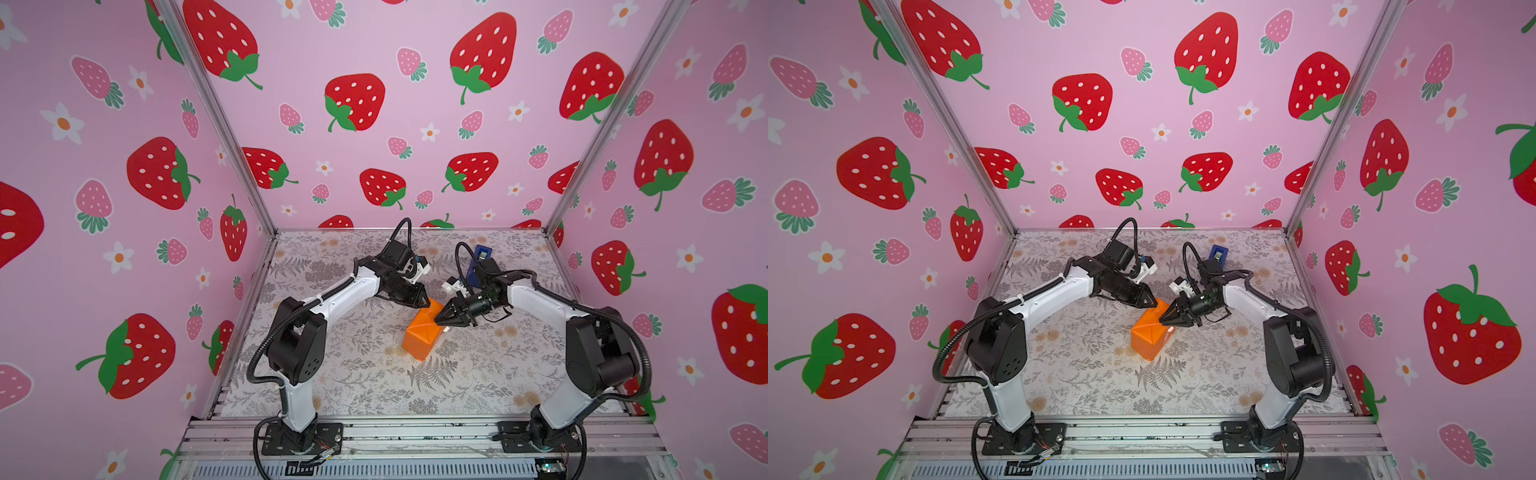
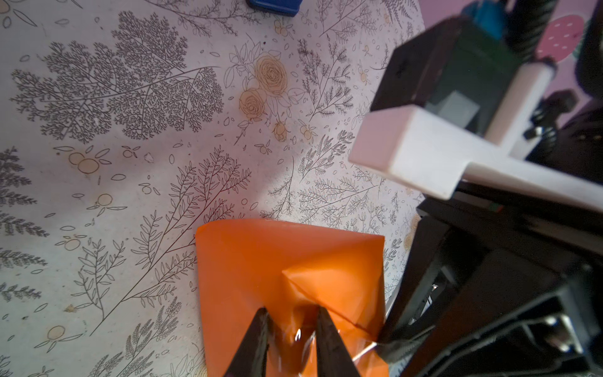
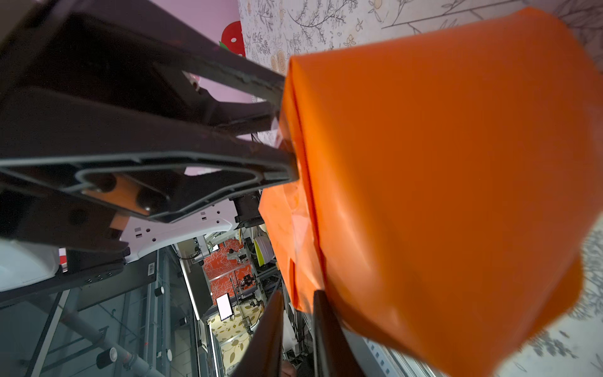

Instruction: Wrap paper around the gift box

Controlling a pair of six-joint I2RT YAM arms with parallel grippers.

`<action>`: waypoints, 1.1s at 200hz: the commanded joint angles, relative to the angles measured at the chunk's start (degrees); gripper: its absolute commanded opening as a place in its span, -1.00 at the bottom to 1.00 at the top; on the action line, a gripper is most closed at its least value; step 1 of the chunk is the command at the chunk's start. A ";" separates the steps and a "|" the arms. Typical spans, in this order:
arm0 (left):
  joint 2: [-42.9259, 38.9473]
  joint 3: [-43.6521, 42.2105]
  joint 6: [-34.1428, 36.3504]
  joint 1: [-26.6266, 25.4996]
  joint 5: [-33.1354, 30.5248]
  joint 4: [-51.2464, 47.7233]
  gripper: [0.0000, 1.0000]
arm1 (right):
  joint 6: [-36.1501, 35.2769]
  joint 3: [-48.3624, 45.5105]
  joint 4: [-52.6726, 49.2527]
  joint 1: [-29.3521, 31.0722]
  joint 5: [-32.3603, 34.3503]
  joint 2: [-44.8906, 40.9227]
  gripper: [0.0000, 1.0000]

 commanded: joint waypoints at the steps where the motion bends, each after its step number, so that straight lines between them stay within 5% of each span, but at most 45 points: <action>1: 2.49 -2.89 0.67 -1.02 -2.11 -4.59 -0.46 | -0.27 0.74 -4.99 -0.50 5.85 -3.09 -0.56; 87: 2.50 -2.63 1.08 -1.00 -2.67 -5.12 -0.47 | 1.27 9.35 -11.23 -0.64 19.89 -5.50 -0.48; 148: 2.49 -2.26 1.13 -1.03 -2.68 -5.60 -0.48 | 9.47 10.93 1.70 4.44 12.70 -1.34 -0.74; 220: 1.83 -2.40 1.21 -1.07 -3.09 -6.10 -0.49 | 10.82 7.78 7.32 6.01 13.92 3.45 -0.96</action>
